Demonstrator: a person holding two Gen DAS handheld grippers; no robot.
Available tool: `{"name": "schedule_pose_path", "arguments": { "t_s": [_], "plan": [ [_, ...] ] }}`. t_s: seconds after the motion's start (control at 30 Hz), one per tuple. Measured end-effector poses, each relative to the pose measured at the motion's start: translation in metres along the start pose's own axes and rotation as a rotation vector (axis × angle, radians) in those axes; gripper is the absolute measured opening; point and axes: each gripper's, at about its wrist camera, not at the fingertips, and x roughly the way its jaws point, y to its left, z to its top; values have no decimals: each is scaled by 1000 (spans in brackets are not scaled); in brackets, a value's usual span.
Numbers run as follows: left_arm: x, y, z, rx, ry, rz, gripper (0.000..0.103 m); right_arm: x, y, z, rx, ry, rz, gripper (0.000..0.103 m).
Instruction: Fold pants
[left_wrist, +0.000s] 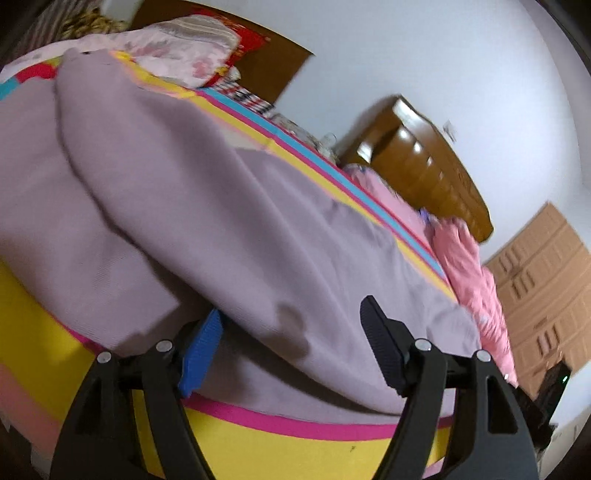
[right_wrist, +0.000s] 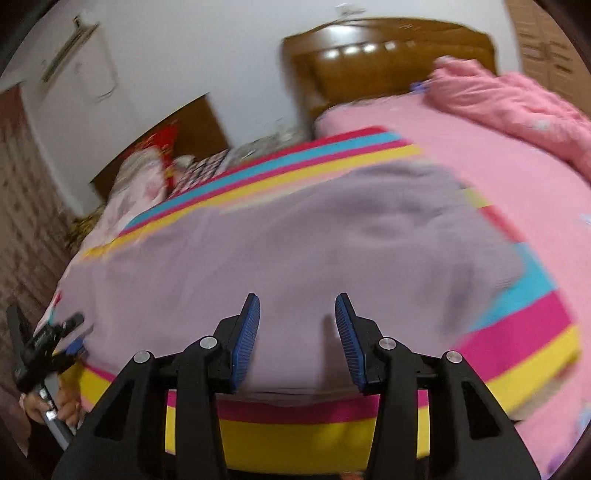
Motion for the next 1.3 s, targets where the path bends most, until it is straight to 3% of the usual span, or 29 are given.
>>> {"name": "schedule_pose_path", "arguments": {
  "t_s": [0.13, 0.27, 0.33, 0.4, 0.53, 0.6, 0.63, 0.67, 0.8, 0.9, 1.0, 1.07, 1.13, 1.17, 1.2, 1.3],
  "plan": [
    [-13, 24, 12, -32, -44, 45, 78, 36, 78, -2, -186, 94, 180, 44],
    [-24, 53, 26, -120, -87, 53, 78, 64, 187, -19, -520, 172, 384, 44],
    [-33, 62, 34, -140, -120, 68, 78, 79, 238, -36, -724, 183, 402, 43],
    [-40, 69, 40, -147, -135, 75, 79, 92, 267, -45, -852, 181, 397, 43],
    [-55, 85, 48, -141, -137, 111, 83, 121, 302, -53, -990, 195, 360, 41],
    [-59, 91, 51, -140, -112, 110, 85, 137, 311, -57, -1061, 214, 286, 36],
    [-59, 93, 53, -139, -96, 102, 85, 142, 310, -62, -1078, 213, 266, 23],
    [-59, 94, 56, -140, -84, 90, 85, 143, 308, -60, -1069, 207, 274, 4],
    [-53, 99, 67, -139, -61, 19, 85, 126, 300, -33, -907, 167, 389, 3],
    [-38, 102, 80, -158, -33, -53, 85, 126, 297, -8, -731, 204, 491, 3],
    [-17, 108, 98, -205, -25, -117, 85, 131, 293, 11, -649, 216, 526, 3],
    [-2, 114, 114, -233, -32, -164, 84, 126, 293, 14, -658, 204, 524, 3],
    [9, 126, 128, -287, -46, -188, 71, 123, 296, 12, -668, 205, 520, 3],
    [12, 131, 133, -309, -53, -203, 36, 124, 298, 12, -678, 205, 516, 3],
    [13, 134, 137, -323, -58, -199, 11, 123, 299, 10, -692, 202, 512, 3],
    [-14, 128, 139, -280, -168, -171, 5, 114, 300, 3, -732, 199, 516, 3]
  ]
}}
